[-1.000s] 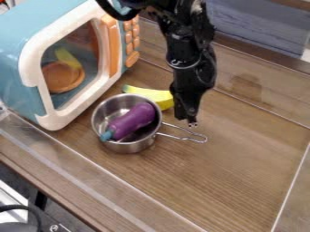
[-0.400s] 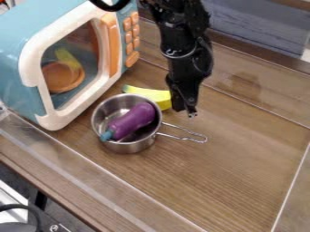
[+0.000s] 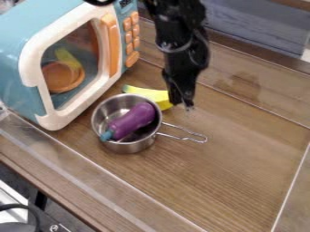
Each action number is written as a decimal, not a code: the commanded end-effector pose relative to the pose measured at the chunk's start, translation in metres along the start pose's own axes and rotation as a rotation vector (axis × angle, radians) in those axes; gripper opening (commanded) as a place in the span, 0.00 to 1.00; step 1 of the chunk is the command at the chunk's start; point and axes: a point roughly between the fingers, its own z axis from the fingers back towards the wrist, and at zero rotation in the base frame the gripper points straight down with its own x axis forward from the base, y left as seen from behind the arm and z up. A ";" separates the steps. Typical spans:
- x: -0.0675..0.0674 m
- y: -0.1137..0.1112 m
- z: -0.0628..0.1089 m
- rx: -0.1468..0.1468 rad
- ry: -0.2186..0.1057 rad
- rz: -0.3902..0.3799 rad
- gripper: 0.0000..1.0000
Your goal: Put the banana in the silver pot
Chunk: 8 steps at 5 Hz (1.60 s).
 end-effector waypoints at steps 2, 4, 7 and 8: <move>-0.018 0.016 0.038 0.074 -0.011 0.134 0.00; -0.034 0.010 0.025 0.071 0.005 0.198 1.00; -0.030 -0.004 0.016 0.033 0.001 0.237 1.00; -0.020 -0.010 0.022 0.012 -0.002 0.231 1.00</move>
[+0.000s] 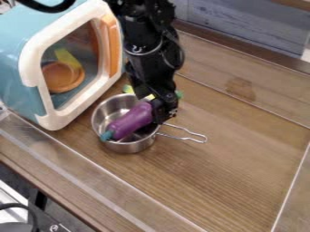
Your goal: Put the banana in the silver pot
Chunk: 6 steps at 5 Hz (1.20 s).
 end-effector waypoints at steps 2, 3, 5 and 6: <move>0.028 -0.007 0.024 -0.007 -0.051 -0.012 1.00; 0.035 -0.010 0.029 -0.016 -0.058 -0.009 1.00; 0.041 -0.003 0.032 -0.034 -0.079 -0.057 1.00; 0.042 -0.002 0.023 -0.032 -0.082 -0.051 1.00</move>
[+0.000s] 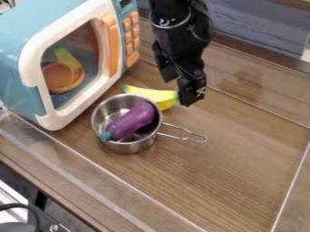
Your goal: Put the banana in the silver pot
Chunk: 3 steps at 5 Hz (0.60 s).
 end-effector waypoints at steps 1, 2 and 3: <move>0.005 0.007 0.001 0.021 -0.034 0.013 1.00; -0.001 0.015 -0.005 0.037 -0.030 0.083 1.00; -0.006 0.023 -0.011 0.048 -0.026 0.146 1.00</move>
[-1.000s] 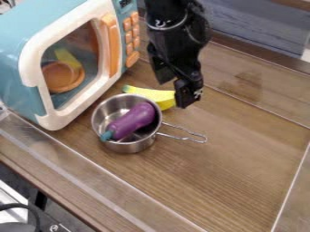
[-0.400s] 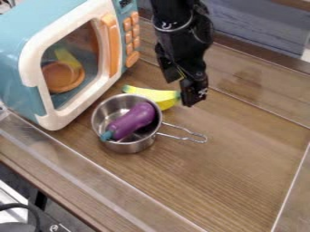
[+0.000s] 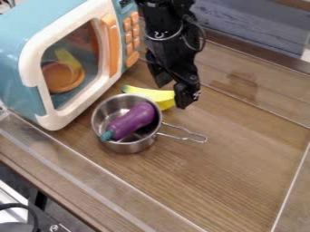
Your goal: Put the banana in the silver pot
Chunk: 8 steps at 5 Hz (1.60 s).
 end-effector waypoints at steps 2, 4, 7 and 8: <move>-0.011 0.013 -0.020 0.015 0.009 -0.002 0.00; -0.028 0.018 -0.004 0.015 -0.002 0.043 0.00; -0.047 0.033 0.011 -0.023 0.010 0.092 0.00; -0.052 0.041 0.009 -0.036 0.023 0.124 0.00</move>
